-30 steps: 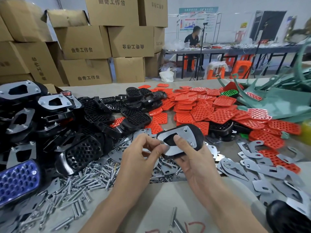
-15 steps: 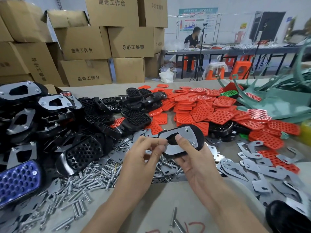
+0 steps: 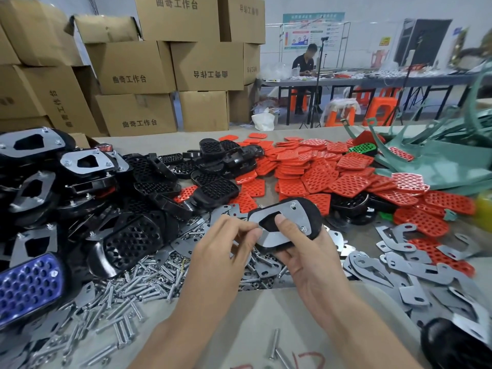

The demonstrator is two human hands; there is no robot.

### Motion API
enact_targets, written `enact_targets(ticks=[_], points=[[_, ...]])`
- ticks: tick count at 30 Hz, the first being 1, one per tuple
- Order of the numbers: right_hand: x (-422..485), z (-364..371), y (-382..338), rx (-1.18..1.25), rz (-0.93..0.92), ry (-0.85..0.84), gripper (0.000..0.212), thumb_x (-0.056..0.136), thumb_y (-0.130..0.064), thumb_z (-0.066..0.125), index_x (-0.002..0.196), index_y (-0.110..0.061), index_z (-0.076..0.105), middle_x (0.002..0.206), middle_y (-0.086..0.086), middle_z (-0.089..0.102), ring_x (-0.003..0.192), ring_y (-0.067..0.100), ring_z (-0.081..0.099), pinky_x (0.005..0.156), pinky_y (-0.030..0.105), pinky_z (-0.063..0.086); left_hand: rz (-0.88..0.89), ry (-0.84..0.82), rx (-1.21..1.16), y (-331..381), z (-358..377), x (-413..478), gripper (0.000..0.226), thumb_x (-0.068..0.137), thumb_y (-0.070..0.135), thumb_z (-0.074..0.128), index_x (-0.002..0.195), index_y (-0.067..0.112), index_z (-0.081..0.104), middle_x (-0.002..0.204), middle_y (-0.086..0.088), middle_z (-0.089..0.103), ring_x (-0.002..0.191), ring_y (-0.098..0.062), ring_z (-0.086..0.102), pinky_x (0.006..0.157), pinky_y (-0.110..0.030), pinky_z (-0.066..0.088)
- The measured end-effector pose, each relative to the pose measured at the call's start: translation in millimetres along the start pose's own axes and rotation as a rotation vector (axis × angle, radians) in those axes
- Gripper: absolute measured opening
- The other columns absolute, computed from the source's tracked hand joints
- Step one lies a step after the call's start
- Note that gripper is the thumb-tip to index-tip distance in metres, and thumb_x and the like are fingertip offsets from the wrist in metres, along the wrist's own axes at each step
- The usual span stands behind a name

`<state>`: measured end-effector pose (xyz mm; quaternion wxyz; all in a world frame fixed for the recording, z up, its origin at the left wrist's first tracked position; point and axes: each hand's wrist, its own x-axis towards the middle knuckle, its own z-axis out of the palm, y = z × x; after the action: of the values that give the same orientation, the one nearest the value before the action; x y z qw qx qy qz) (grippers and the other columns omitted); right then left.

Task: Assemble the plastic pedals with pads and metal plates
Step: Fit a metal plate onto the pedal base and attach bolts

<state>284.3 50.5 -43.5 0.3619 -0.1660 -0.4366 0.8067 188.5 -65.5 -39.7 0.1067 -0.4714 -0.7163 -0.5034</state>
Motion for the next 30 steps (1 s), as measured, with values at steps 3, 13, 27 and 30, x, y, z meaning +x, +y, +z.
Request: enact_targets(ticks=[3, 13, 27, 30], points=[[-1.5, -0.2, 1.0, -0.02, -0.026, -0.01, 0.031, 0.094, -0.01, 0.069, 0.119, 0.004, 0.059, 0.116, 0.028, 0.07, 0.107, 0.043, 0.071, 0.09, 0.046, 0.06, 0.02, 0.012, 0.043, 1.3, -0.3, -1.2, 0.019, 0.097, 0.038, 0.057, 0.093, 0.023, 0.067, 0.093, 0.015, 0.063, 0.085, -0.01, 0.064, 0.073, -0.03, 0.051], [-4.5, 6.4, 1.8, -0.061, -0.095, -0.012, 0.037, 0.089, -0.019, 0.075, 0.121, -0.006, 0.061, 0.111, 0.018, 0.075, 0.101, 0.032, 0.075, 0.079, 0.034, 0.059, 0.041, 0.036, 0.094, 1.6, 0.2, -2.8, 0.023, 0.101, 0.04, 0.049, 0.095, 0.023, 0.063, 0.091, 0.013, 0.058, 0.08, -0.012, 0.062, 0.067, -0.038, 0.054], [-3.6, 2.6, -1.8, 0.075, -0.041, -0.048, 0.033, 0.093, -0.016, 0.068, 0.122, -0.001, 0.064, 0.118, 0.02, 0.074, 0.109, 0.035, 0.072, 0.085, 0.035, 0.061, 0.032, -0.053, 0.013, -2.4, 0.1, -3.0, 0.032, 0.107, 0.034, 0.041, 0.135, 0.04, 0.054, 0.103, 0.019, 0.057, 0.088, -0.009, 0.06, 0.072, -0.018, 0.047], [-3.1, 3.2, -2.5, 0.083, -0.041, -0.052, 0.034, 0.093, -0.017, 0.068, 0.124, -0.003, 0.064, 0.118, 0.018, 0.075, 0.109, 0.033, 0.073, 0.085, 0.034, 0.061, -0.018, -0.055, -0.027, -2.1, 0.5, -3.6, 0.031, 0.103, 0.042, 0.04, 0.132, 0.049, 0.049, 0.107, 0.024, 0.058, 0.098, -0.001, 0.061, 0.076, -0.008, 0.044]])
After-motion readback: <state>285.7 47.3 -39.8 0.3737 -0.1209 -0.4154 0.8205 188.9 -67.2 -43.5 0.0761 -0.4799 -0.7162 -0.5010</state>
